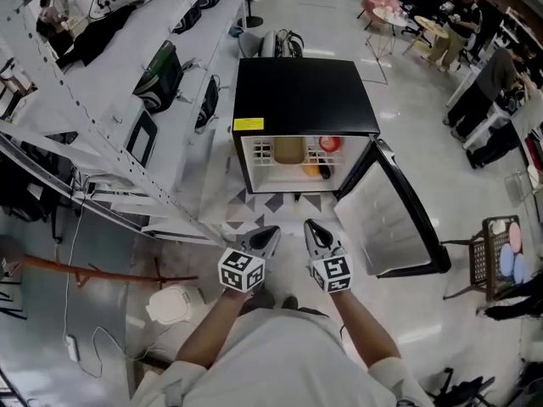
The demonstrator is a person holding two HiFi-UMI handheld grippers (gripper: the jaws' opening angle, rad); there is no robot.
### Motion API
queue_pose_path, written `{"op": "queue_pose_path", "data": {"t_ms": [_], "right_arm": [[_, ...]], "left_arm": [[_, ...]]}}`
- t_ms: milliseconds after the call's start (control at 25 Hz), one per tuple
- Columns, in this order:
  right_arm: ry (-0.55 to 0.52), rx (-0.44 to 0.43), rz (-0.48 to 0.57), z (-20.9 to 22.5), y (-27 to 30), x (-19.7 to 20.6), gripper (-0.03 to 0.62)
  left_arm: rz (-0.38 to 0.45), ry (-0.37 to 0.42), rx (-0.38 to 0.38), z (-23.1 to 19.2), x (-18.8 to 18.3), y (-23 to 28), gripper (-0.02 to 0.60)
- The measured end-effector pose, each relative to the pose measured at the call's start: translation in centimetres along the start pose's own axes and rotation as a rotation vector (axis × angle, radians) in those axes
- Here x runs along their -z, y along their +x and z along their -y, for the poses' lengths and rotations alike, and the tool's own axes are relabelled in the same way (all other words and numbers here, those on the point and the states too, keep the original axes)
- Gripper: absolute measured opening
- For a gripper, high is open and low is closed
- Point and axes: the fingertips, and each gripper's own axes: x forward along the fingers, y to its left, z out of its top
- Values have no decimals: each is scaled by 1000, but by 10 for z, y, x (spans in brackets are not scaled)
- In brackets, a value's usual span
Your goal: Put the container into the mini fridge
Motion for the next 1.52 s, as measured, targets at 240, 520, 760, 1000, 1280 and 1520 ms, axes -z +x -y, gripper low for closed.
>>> {"op": "queue_pose_path", "data": {"t_ms": [240,520,760,1000,1280,1520], "right_arm": [[30,-15,26,-5,-32,2,6],[35,-38,32,-23,-55,-5,6],[17,10,43,-27,-61,-19,6],[56,77,57,-22,-63,-30,6],[59,99,64,-23,-62,-38,5],[56,84,58,-30,-60,-39,6]], "left_arm": [[38,26,-51,30,2,-23,5],[48,61,-69,40,4,-57,4],[61,98,-70,24,-7,-77,5],[76,102,-39,12,-18,-87,5],[84,81,-21,2,-21,-87,5],[91,69,-7,0,-25,-87,5]]}}
